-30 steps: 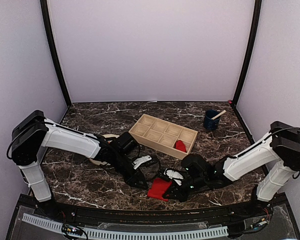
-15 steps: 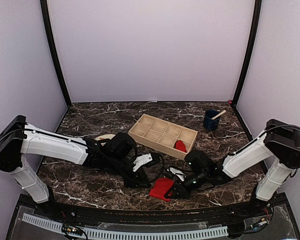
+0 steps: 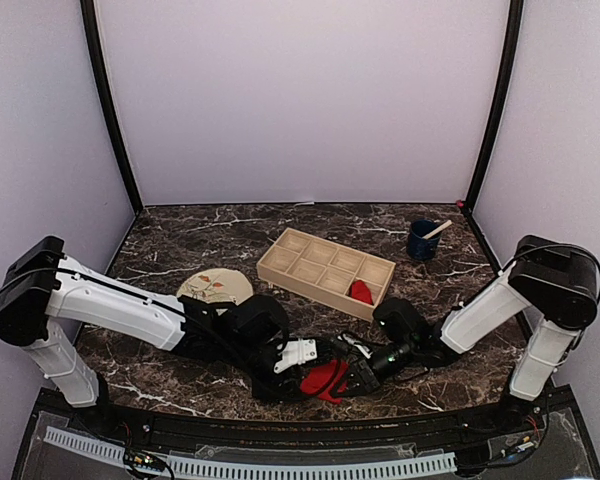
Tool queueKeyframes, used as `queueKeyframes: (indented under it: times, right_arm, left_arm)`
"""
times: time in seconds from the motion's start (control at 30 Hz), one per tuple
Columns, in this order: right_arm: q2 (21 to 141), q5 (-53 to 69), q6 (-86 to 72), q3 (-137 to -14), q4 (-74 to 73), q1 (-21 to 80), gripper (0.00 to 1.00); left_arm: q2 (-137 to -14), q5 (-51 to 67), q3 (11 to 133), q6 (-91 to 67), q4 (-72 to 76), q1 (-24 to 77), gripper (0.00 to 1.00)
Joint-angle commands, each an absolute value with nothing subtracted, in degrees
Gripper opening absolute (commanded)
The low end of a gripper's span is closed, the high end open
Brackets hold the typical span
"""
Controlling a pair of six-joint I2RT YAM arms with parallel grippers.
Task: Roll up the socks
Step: Roll the sock at the center of the board.
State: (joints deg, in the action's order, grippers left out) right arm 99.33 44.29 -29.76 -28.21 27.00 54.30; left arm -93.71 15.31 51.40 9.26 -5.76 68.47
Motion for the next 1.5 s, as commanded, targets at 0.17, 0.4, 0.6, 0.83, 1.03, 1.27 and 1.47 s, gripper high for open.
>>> queueKeyframes:
  times: [0.17,0.4,0.6,0.83,1.03,1.27,1.47]
  right_arm:
    - [100.7,45.8,-31.5,-26.7,26.2,53.8,0.0]
    - [101.6,46.2,-30.9,-27.1,25.8,53.9,0.0]
    - [101.9,46.5,-30.8,-27.2,25.9,53.7,0.0]
    - [102.3,47.3,-30.6,-27.3,26.0,53.5,0.0]
    - [102.6,47.8,-30.4,-27.6,25.8,53.5,0.0]
    - [102.9,48.2,-30.0,-28.0,25.0,53.4,0.0]
    - [102.7,48.0,-29.5,-28.3,24.0,53.5,0.0]
  left_arm:
    - [-98.0,8.6,53.6,15.6,-4.4,71.1,0.53]
    - [-98.2,4.5,53.9,17.7,-1.8,72.3,0.54]
    - [-97.9,4.9,53.8,18.8,-1.5,72.9,0.54]
    - [-99.2,6.8,54.0,19.7,-2.6,73.2,0.53]
    - [-100.8,6.7,55.0,20.3,-2.4,73.3,0.51]
    - [-102.5,6.3,56.0,20.5,-1.9,73.4,0.4]
    - [-104.0,6.7,56.9,21.0,-2.5,73.4,0.12]
